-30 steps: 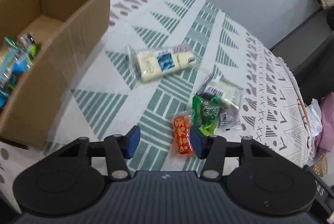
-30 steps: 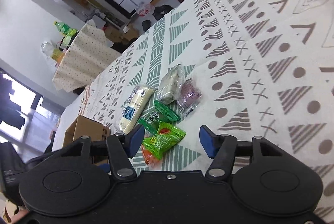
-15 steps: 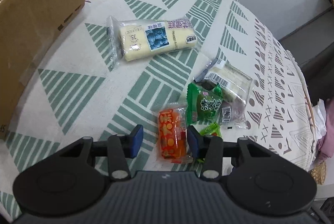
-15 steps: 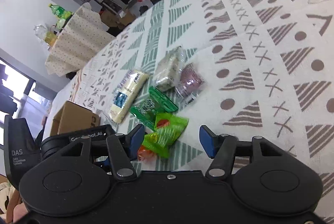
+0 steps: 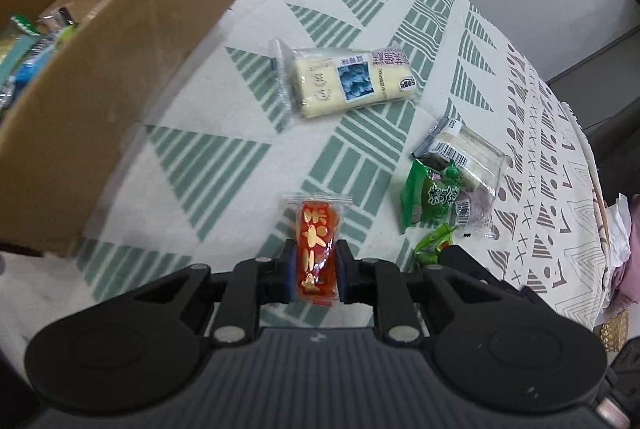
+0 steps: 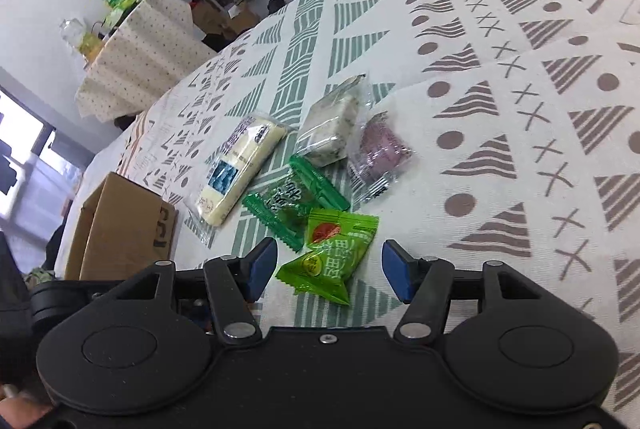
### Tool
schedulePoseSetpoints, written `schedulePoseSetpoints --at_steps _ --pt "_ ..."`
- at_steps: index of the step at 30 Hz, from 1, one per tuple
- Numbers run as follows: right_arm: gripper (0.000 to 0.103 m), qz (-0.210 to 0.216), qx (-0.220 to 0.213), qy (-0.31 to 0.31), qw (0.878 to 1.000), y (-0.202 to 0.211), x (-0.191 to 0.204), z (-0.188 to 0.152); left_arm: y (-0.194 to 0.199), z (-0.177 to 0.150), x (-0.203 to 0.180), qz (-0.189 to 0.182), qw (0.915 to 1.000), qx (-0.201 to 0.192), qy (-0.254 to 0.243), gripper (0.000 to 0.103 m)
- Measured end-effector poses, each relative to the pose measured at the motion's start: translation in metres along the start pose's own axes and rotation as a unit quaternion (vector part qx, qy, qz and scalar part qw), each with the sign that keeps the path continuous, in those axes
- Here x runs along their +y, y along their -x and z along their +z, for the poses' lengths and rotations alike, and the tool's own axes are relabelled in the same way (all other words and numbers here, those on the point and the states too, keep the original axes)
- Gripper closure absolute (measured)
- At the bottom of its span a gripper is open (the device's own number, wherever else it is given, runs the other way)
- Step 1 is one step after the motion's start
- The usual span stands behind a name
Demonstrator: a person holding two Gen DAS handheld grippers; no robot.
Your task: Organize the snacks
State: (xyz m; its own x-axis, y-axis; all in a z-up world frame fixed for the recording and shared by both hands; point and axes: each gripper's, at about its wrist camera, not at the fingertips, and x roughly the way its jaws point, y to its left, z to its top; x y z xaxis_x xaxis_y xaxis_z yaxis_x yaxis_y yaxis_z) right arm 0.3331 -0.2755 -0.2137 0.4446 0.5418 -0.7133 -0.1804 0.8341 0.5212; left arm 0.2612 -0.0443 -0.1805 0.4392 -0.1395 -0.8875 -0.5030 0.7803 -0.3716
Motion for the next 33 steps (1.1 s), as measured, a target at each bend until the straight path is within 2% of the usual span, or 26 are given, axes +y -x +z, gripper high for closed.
schedulePoseSetpoints --at_steps 2,4,6,10,18,33 --pt "0.051 -0.008 -0.002 0.002 1.0 -0.003 -0.002 -0.002 0.006 -0.001 0.003 -0.003 1.0 -0.001 0.0 0.085" --pt "0.067 -0.011 -0.004 -0.005 1.0 -0.005 -0.007 -0.003 0.013 -0.002 0.005 -0.005 1.0 -0.005 -0.001 0.085" --pt "0.075 -0.012 0.0 -0.012 1.0 -0.003 -0.011 -0.003 0.02 -0.003 0.007 -0.009 0.9999 -0.01 -0.004 0.085" --pt "0.077 -0.021 0.002 -0.017 1.0 0.008 -0.007 -0.007 0.037 -0.004 0.009 -0.015 0.9996 -0.022 -0.013 0.085" --pt "0.077 -0.003 -0.016 -0.006 1.0 0.043 0.014 -0.026 0.074 -0.016 0.008 -0.033 0.9984 -0.036 -0.028 0.085" --pt "0.077 0.004 -0.069 -0.002 0.998 0.107 0.059 -0.044 0.142 -0.024 0.012 -0.061 0.9932 -0.074 -0.065 0.085"
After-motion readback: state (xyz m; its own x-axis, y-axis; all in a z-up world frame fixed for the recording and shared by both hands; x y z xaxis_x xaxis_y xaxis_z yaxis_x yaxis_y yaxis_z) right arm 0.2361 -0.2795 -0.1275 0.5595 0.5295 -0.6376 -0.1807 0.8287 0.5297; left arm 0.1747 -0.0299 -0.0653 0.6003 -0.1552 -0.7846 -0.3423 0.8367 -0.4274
